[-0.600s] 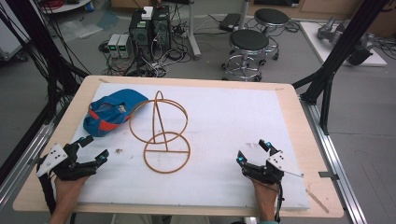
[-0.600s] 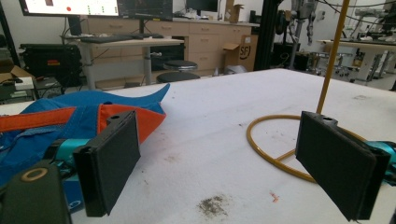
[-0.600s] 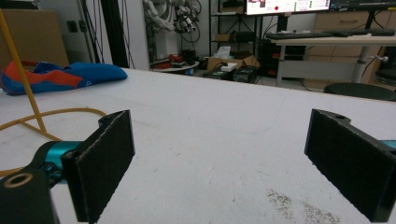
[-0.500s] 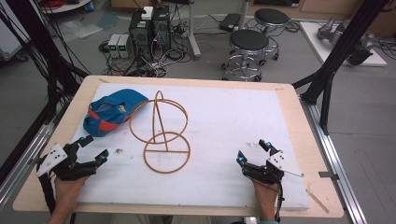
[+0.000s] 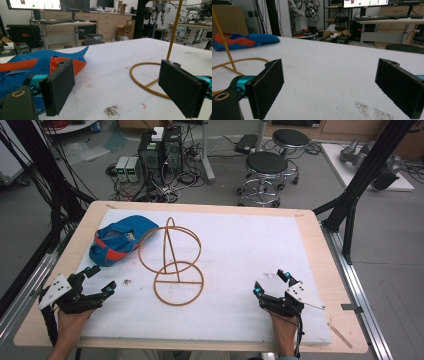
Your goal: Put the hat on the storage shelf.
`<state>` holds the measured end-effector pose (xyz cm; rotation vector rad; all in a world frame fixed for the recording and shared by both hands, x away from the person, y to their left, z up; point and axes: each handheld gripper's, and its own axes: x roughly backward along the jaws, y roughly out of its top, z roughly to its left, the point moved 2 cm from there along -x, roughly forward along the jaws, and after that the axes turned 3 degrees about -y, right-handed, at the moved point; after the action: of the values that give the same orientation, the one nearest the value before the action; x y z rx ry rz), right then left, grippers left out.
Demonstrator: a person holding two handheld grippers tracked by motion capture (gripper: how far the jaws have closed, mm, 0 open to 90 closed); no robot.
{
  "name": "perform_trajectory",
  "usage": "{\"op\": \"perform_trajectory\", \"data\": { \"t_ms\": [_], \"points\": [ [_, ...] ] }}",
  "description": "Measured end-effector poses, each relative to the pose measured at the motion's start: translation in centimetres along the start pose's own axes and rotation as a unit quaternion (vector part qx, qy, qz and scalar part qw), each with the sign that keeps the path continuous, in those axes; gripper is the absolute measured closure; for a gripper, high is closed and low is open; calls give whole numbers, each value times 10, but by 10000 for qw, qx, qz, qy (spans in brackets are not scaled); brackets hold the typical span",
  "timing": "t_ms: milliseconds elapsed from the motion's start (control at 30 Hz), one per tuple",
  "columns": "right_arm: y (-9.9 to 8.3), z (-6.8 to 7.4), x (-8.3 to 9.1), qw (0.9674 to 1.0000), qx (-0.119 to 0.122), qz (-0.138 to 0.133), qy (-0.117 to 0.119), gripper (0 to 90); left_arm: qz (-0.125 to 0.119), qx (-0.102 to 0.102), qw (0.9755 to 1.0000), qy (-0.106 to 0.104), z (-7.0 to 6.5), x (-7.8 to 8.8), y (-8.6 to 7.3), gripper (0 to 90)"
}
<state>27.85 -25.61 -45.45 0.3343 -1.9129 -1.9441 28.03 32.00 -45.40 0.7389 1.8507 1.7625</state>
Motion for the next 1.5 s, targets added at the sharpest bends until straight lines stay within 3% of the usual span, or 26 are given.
{"op": "perform_trajectory", "data": {
  "t_ms": [167, 367, 567, 967, 1333, 1500],
  "points": [
    [0, 0, 0, 10000, -18, 24, 12, 74, 125, 204, 9997, 1, 4, -2, 1, 141],
    [0, 0, -1, 10000, -6, 38, 11, 74, 211, 174, 9996, 31, 12, 2, 11, 141],
    [0, 1, -1, 10000, 23, 40, 10, 74, 552, -13, 9984, 70, 25, 2, 34, 141],
    [0, 1, -1, 10000, 47, 35, 9, 74, 1252, -360, 9915, 46, 61, -6, 77, 140],
    [0, 1, -1, 10000, 39, 51, -6, 74, 1730, -435, 9838, -189, 91, -29, 100, 139],
    [0, 1, -1, 10000, 49, 51, -14, 74, 2024, -544, 9772, -356, 103, -43, 107, 139]
  ]
}}
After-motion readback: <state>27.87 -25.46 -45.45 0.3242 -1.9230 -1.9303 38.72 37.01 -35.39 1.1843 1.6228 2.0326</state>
